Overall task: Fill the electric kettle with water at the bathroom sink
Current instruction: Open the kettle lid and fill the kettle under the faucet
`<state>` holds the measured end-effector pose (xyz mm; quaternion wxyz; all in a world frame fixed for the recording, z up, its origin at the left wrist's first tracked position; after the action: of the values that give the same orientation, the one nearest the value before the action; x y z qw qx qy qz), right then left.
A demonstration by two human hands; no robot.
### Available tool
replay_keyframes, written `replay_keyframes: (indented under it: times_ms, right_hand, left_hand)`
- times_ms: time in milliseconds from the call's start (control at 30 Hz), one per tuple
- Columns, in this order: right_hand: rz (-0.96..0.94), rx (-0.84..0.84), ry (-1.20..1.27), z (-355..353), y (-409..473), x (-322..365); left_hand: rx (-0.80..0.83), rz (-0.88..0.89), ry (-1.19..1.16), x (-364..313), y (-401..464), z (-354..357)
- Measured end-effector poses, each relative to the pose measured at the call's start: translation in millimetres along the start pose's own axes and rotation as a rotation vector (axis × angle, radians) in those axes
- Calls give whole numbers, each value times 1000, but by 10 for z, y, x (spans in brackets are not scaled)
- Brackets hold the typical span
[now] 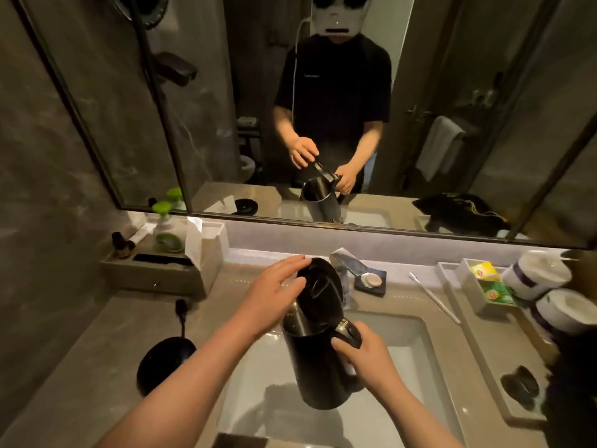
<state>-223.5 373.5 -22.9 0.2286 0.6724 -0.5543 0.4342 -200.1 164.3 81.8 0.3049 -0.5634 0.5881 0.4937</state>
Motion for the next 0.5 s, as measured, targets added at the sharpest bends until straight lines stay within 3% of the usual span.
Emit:
replay_keyframes:
  times_ms: [233, 500]
  right_hand:
    - [235, -58, 73, -486, -15, -787]
    - [323, -15, 115, -408, 348, -1139]
  left_hand:
    - [123, -177, 135, 527, 370, 528]
    - [241, -118, 444, 824, 1081, 1090]
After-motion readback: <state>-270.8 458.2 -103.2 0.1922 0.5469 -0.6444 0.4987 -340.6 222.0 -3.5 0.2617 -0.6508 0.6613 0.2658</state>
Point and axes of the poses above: each hand's wrist, its own y-axis towards the middle knuckle, its own z-axis out of the palm, x = y × z, the point moved 3 cm from there along y, towards the middle knuckle, and after that the axes turned 11 degrees about -y, right-handed, at the moved point
